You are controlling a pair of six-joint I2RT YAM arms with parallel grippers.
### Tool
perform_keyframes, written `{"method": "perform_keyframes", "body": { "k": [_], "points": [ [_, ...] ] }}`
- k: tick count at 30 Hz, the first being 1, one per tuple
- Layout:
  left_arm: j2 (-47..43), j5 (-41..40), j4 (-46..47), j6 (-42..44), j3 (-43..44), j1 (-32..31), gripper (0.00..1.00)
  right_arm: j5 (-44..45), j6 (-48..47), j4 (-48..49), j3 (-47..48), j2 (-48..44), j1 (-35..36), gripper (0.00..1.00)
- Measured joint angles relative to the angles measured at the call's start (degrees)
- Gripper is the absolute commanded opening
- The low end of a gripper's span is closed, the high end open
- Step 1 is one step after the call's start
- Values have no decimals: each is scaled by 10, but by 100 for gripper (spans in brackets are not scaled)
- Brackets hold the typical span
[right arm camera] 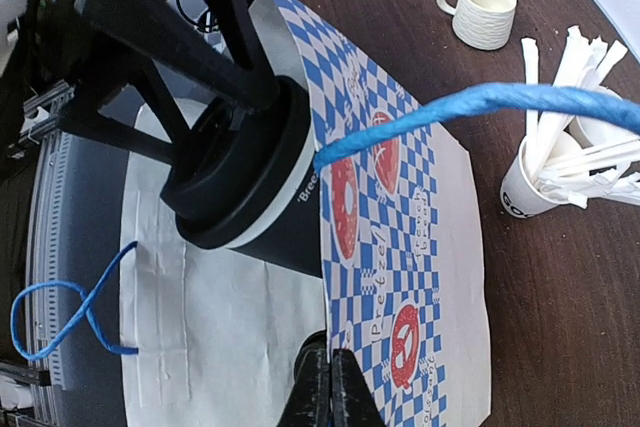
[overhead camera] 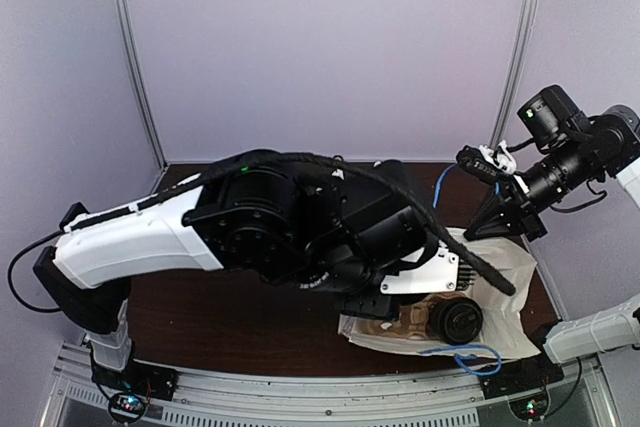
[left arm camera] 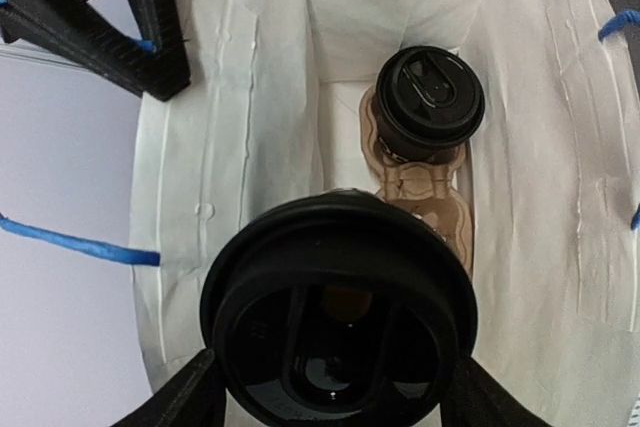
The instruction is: Pack the takeout coffee
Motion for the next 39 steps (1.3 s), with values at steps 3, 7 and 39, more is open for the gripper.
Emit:
{"method": "perform_keyframes", "body": {
  "k": [3, 7, 39],
  "points": [
    [10, -33, -1, 0, 0, -20, 67, -16, 9, 0, 3, 2, 1, 4],
    [23, -76, -14, -2, 0, -44, 66, -42, 12, -1, 2, 1, 8, 16],
    [60, -138, -171, -182, 51, -124, 65, -126, -85, -77, 92, 43, 44, 60]
  ]
}}
